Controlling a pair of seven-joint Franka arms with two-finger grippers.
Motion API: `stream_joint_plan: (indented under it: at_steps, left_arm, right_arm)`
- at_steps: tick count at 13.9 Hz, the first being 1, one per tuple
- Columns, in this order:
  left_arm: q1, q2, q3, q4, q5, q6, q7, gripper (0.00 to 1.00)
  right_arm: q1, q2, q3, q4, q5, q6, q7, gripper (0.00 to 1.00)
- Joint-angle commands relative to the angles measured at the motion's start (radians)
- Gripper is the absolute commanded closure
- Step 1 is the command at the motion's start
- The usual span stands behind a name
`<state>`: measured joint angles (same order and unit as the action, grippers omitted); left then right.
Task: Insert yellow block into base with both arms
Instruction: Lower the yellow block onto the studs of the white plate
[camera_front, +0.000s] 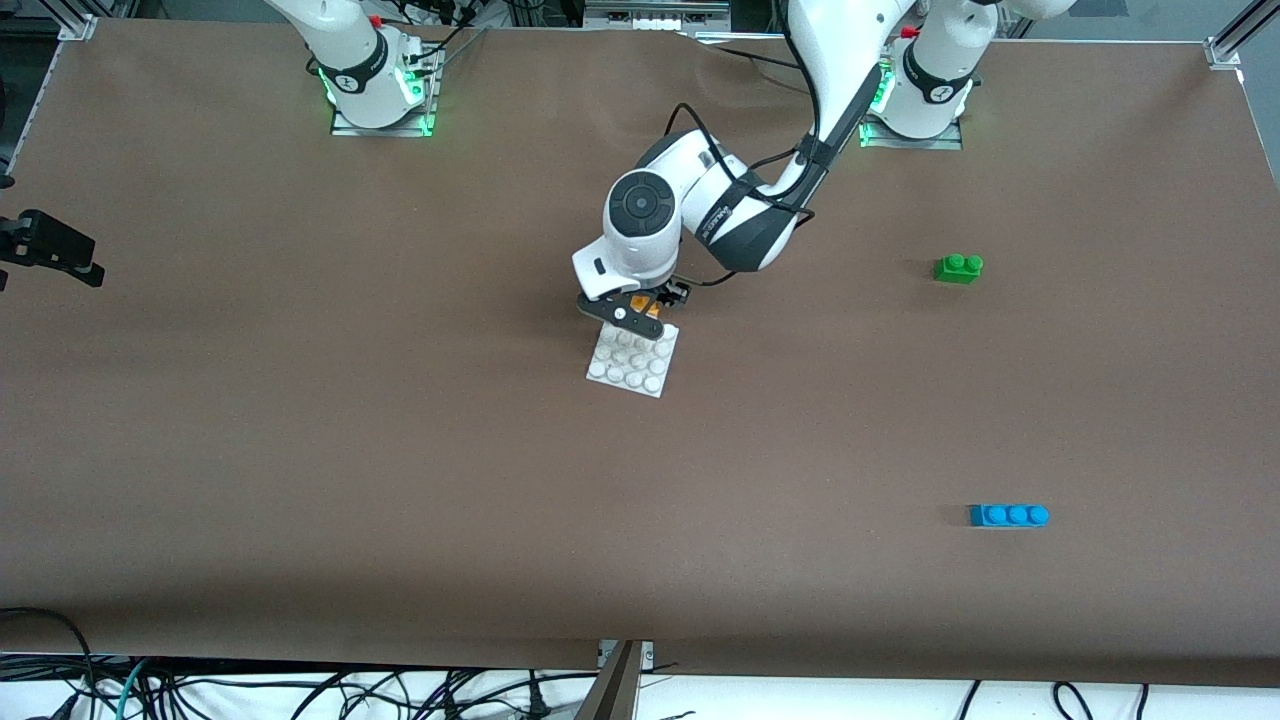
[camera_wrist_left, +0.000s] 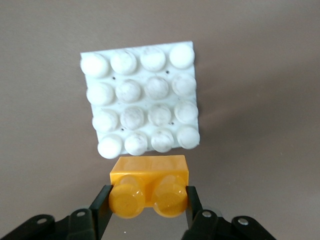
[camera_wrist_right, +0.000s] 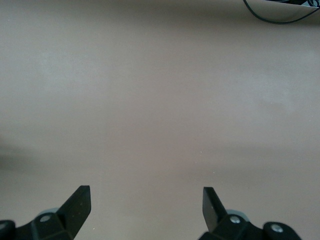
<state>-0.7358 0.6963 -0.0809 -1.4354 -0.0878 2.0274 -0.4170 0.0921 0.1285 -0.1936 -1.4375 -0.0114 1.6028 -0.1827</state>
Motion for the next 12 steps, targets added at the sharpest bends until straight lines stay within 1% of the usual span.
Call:
stream_joint_plan:
  at_steps: [1, 4, 9, 12]
  left_arm:
    - [-0.024, 0.057, 0.035, 0.098, 0.011, -0.041, -0.034, 1.00]
    - [-0.024, 0.103, 0.039, 0.145, 0.011, -0.026, -0.036, 1.00]
    - [-0.030, 0.127, 0.056, 0.148, 0.016, -0.001, -0.034, 1.00]
    - [-0.039, 0.146, 0.067, 0.168, 0.016, -0.001, -0.036, 1.00]
  right_arm:
    - [-0.008, 0.000, 0.005, 0.009, -0.009, -0.004, -0.007, 0.01]
    - [-0.008, 0.000, 0.005, 0.008, -0.009, -0.004, -0.007, 0.01]
    - [-0.008, 0.000, 0.005, 0.008, -0.009, -0.004, -0.007, 0.01]
    - [-0.008, 0.000, 0.005, 0.009, -0.009, -0.004, -0.007, 0.01]
